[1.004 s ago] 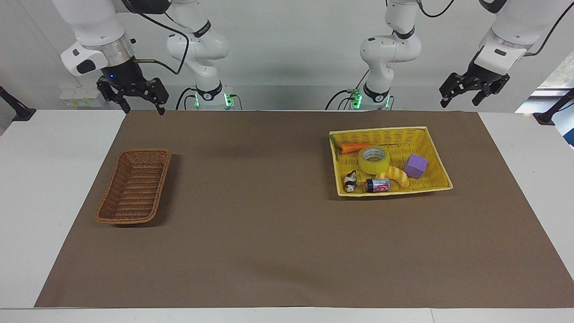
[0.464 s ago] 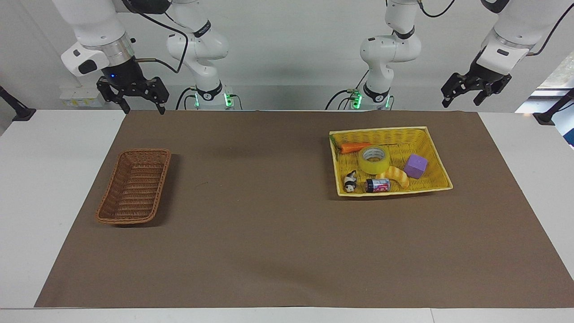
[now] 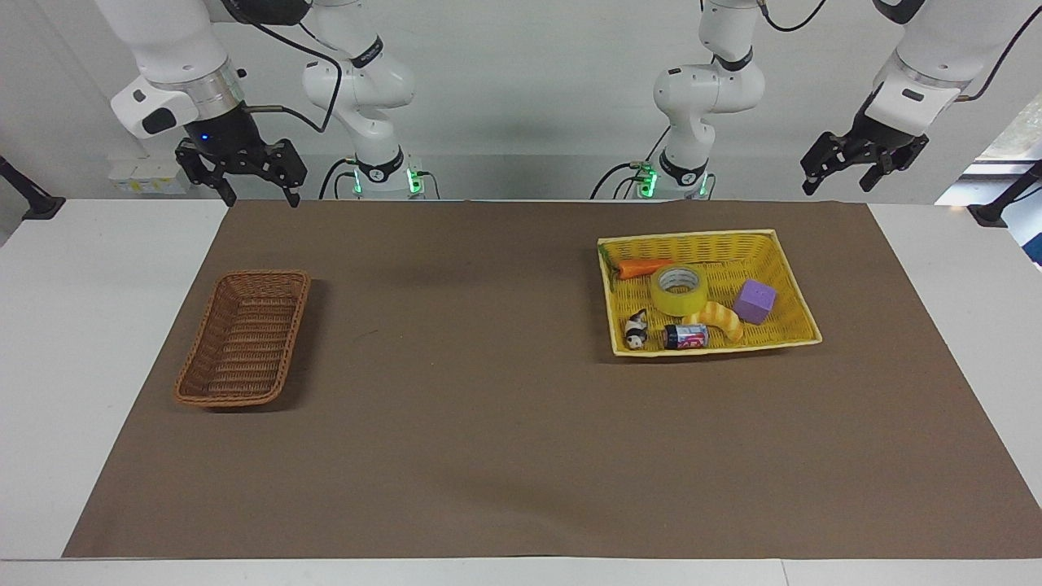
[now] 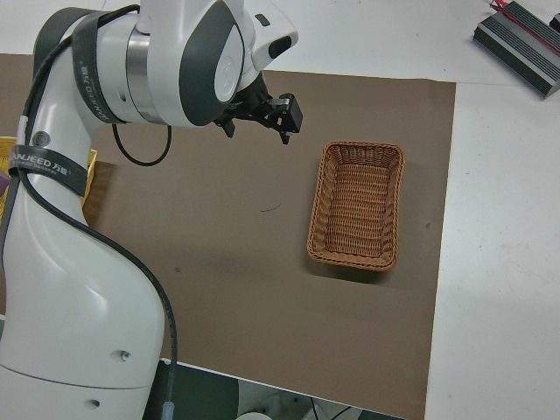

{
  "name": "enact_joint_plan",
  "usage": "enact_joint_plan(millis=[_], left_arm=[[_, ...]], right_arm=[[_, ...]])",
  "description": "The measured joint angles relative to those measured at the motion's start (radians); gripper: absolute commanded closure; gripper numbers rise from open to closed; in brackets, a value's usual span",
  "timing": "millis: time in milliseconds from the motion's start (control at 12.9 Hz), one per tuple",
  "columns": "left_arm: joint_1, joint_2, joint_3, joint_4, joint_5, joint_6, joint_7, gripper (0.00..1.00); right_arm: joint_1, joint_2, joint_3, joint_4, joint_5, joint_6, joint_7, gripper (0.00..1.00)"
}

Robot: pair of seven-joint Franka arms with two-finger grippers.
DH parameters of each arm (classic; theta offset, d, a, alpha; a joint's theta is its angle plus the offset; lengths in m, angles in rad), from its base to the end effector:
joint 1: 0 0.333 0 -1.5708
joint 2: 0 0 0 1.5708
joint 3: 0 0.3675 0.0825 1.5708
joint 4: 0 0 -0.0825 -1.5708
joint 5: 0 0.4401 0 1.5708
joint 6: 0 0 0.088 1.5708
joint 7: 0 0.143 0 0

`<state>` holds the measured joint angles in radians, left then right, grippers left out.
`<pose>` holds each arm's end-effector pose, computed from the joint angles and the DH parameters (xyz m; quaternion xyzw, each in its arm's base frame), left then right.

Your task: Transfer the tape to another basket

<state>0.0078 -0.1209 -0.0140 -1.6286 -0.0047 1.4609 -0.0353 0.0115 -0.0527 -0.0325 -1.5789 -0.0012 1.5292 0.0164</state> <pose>0.5528 -0.0047 0.6709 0.9996 0.0144 -0.0234 0.0010 0.5873 -0.0130 0.6636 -0.9998 0.0187 -0.0015 0.0003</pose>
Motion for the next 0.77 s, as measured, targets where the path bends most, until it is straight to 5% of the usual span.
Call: enact_joint_plan(millis=[773], left_arm=[[-0.003, 0.0, -0.016, -0.001, 0.0, -0.001, 0.001, 0.0]], right_arm=[[0.0, 0.0, 0.0, -0.001, 0.0, 0.0, 0.0, 0.0]])
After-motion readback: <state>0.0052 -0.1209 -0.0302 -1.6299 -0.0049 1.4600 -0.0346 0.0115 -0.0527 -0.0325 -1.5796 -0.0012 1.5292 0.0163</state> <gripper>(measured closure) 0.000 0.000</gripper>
